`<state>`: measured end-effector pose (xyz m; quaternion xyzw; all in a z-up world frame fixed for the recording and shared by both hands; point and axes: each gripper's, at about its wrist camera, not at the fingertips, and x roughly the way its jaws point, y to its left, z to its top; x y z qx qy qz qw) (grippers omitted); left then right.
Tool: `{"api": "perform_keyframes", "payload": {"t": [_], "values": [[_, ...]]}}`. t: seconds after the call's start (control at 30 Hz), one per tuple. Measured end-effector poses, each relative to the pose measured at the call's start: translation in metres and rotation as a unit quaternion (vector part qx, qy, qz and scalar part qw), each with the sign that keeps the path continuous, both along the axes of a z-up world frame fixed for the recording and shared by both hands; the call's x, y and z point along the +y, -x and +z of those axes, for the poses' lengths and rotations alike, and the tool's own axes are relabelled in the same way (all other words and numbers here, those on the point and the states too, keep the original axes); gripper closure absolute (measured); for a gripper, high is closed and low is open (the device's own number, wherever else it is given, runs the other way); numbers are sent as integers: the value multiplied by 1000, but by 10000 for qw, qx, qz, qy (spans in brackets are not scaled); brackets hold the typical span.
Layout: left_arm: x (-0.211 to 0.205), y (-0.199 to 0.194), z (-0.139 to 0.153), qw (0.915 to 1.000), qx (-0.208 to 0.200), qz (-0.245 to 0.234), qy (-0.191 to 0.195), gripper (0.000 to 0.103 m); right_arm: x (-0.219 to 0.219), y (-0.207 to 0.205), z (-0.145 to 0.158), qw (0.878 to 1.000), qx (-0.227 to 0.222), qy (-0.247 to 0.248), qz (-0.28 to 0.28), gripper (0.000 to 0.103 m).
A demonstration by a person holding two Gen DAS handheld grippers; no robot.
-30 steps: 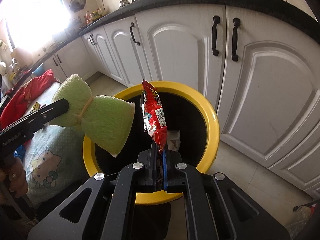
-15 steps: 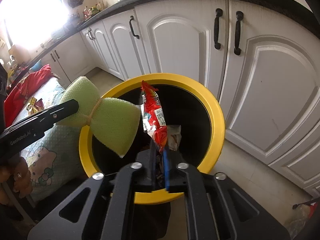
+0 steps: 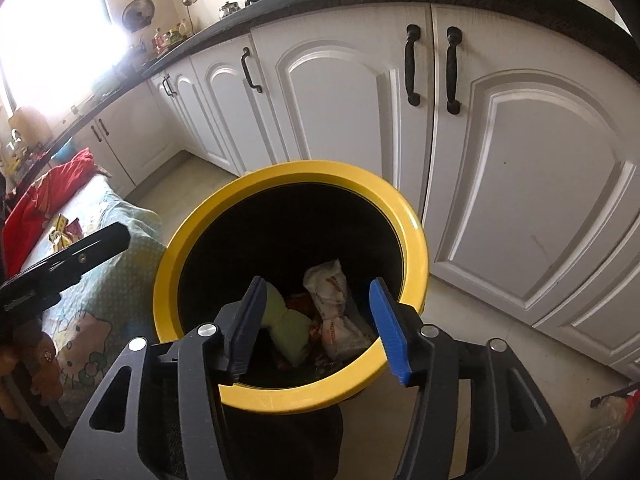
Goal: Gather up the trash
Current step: 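Open both tools to drop the sponge and red bag into the bin, then move both open tools back over the bed toward the remaining items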
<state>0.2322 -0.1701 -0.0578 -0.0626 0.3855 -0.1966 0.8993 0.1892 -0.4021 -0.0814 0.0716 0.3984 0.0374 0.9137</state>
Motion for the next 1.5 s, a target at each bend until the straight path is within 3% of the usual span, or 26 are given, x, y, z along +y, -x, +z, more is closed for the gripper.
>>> {"api": "perform_keyframes", "payload": {"t": [0.07, 0.13, 0.6, 1.5], "values": [[3, 3, 4, 10000, -34, 44, 18, 14, 0, 1, 3, 10000, -59, 10, -18, 44], [8, 6, 8, 9999, -78, 96, 25, 11, 1, 3, 7, 9999, -127, 12, -26, 40], [45, 40, 38, 9973, -556, 459, -136, 11, 23, 15, 35, 9982, -567, 7, 215, 35], [121, 80, 60, 9883, -949, 1192, -50, 11, 97, 38, 69, 9889, -996, 209, 1085, 35]]}}
